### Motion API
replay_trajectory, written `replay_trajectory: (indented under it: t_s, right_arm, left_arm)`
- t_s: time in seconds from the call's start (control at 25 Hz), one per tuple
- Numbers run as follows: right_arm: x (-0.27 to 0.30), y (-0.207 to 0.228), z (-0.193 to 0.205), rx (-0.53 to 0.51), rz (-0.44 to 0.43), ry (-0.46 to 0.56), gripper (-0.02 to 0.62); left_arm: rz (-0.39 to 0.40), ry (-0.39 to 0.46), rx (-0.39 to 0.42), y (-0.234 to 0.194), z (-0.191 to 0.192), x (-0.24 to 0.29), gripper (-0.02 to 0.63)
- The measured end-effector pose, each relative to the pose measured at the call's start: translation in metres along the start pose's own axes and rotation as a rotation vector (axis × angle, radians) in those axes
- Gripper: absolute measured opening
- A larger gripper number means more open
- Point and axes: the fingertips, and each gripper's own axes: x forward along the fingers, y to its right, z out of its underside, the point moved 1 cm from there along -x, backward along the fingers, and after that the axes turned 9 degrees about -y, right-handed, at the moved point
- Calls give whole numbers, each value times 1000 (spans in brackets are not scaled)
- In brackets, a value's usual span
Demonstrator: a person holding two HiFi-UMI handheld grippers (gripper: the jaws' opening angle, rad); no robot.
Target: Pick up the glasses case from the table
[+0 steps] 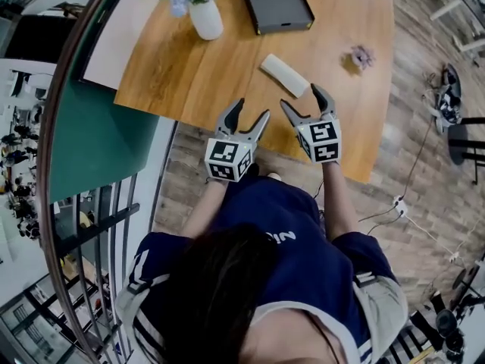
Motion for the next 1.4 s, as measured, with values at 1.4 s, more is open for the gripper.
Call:
replay_trajectory:
  t_s: [1.4]
  right_arm:
    - [161,22,25,-227,-269,-561,391]
  left_arm:
    - [-21,-59,6,-97,-23,17,288]
